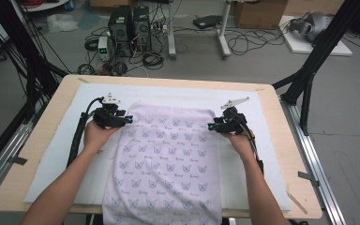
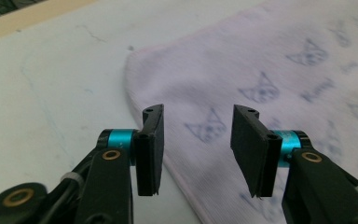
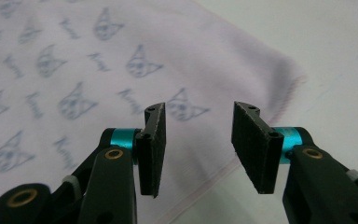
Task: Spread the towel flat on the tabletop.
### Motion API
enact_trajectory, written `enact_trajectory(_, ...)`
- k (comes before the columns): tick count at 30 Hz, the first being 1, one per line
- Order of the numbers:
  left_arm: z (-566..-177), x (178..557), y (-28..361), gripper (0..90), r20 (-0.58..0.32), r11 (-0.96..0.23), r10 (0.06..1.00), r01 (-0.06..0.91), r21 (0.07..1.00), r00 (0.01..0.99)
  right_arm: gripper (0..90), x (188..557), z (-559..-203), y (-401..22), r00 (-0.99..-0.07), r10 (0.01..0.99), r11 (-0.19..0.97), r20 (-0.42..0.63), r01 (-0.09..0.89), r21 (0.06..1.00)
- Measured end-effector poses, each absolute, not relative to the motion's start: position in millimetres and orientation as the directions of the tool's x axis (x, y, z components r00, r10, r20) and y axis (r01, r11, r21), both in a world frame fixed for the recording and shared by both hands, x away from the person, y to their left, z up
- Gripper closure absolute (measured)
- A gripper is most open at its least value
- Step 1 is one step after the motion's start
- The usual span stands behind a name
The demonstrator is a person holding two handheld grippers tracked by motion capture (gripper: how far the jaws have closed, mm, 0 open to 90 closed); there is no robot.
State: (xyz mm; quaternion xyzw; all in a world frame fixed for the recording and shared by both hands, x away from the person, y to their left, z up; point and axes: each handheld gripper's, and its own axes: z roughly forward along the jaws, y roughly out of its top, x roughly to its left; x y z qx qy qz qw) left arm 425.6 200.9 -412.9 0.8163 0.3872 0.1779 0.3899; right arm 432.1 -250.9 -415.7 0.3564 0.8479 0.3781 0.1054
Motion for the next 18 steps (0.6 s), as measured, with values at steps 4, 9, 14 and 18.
enact_trajectory(4,-415.1,404.4,205.0,53.2,-0.005,-0.409,0.747,0.466,0.784,0.665,53.5,412.2,-416.5,-248.6,-0.752,0.656,0.497,0.070,0.499,0.710)
enact_trajectory(9,-419.9,374.7,213.9,51.3,-0.012,-0.412,0.724,0.447,0.794,0.689,49.5,386.4,-420.3,-248.6,-0.773,0.627,0.484,0.097,0.484,0.729)
enact_trajectory(14,-418.9,359.8,221.3,49.0,-0.031,-0.372,0.729,0.434,0.821,0.684,45.3,377.1,-417.1,-245.5,-0.784,0.611,0.508,0.107,0.493,0.706)
enact_trajectory(18,-419.8,348.0,226.3,48.2,-0.042,-0.344,0.733,0.423,0.838,0.679,44.2,366.0,-413.5,-245.4,-0.796,0.601,0.493,0.074,0.442,0.749)
